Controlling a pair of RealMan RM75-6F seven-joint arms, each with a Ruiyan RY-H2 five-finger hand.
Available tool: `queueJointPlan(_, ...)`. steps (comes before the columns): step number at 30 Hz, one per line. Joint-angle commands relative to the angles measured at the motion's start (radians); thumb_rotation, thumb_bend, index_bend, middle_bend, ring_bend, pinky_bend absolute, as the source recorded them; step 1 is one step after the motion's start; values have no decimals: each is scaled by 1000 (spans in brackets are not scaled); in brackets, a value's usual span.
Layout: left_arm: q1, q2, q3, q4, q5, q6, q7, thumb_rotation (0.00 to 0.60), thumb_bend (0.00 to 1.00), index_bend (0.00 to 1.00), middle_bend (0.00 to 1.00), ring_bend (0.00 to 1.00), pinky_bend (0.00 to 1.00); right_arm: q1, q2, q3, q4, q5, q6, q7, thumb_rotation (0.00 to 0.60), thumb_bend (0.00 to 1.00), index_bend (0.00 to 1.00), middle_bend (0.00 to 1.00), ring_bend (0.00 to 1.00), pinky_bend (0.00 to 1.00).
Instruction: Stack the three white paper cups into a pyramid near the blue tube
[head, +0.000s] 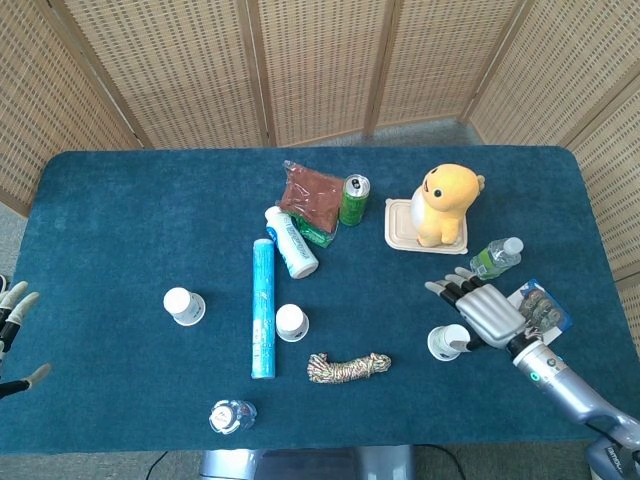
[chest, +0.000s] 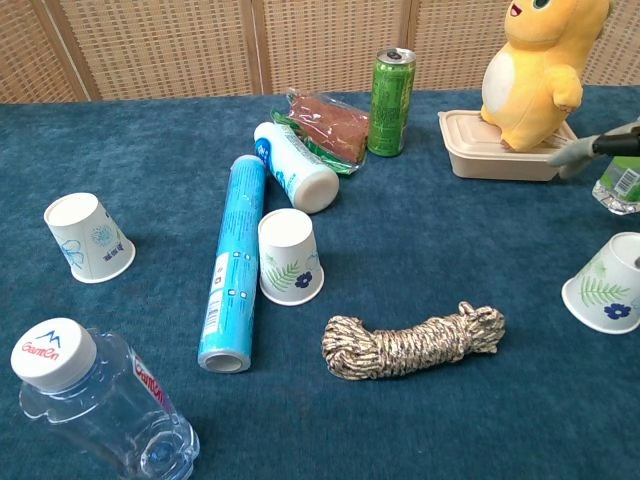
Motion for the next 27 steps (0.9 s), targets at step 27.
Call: queueJointPlan(27, -1, -1, 0, -2, 0, 0, 2, 600, 221, 0, 0, 0, 0, -31, 43, 13, -87, -37, 36, -12, 499, 30, 86, 196, 136, 132)
